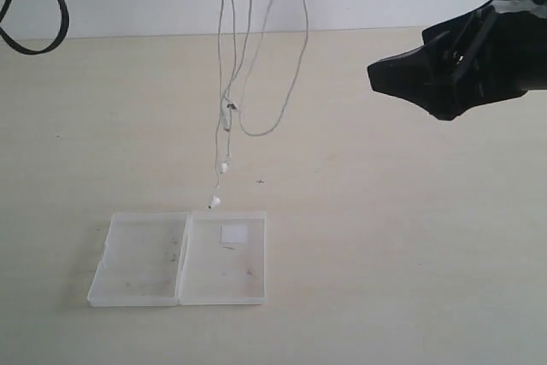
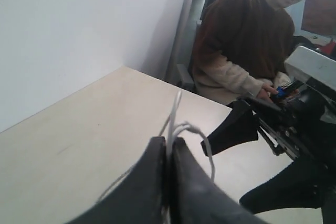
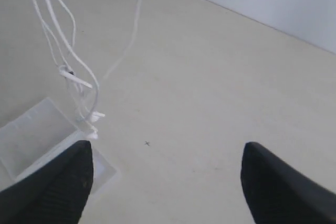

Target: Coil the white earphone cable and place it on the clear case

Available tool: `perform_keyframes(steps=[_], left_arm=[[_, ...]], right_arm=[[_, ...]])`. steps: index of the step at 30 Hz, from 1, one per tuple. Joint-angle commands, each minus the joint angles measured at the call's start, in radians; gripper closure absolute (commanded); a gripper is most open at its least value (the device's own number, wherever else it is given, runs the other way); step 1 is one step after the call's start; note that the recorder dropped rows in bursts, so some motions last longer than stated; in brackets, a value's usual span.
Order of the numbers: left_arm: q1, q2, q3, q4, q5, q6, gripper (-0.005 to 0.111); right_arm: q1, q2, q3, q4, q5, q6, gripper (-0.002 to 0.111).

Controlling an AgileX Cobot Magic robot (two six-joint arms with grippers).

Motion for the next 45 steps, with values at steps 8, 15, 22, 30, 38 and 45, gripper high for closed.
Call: perform_keyframes(steps=[8,15,22,30,38,45], left_arm=[[0.004,0.031,-0.041,0.009,-0.078,-0.05,0.107],[0.004,0.039,-0.041,0.009,-0.08,-0.05,0.107],[0.004,0.039,-0.041,0.009,-0.082,-0.057,0.107],[0.004,0.039,-0.041,0.007,-0.082,-0.057,0.107],[0.004,0.04,-0.041,0.01,-0.047,-0.055,0.107],[0.004,0.04,-0.041,0.006,-0.026,-0.055,0.107]], right_arm=[[-0.004,-0.003,0.002,0.283,0.132,-0.229,0.034],[-0.004,-0.003,0.002,0.283,0.128,-0.235,0.034],[-0.004,-0.011,0.002,0.283,0.123,-0.17,0.034],[-0.004,-0.027,0.002,0.283,0.121,-0.137,0.034],[-0.004,-0.027,0.002,0.283,0.043,-0.12,0.034],[-0.004,-0.027,0.002,0.283,0.034,-0.12,0.034]])
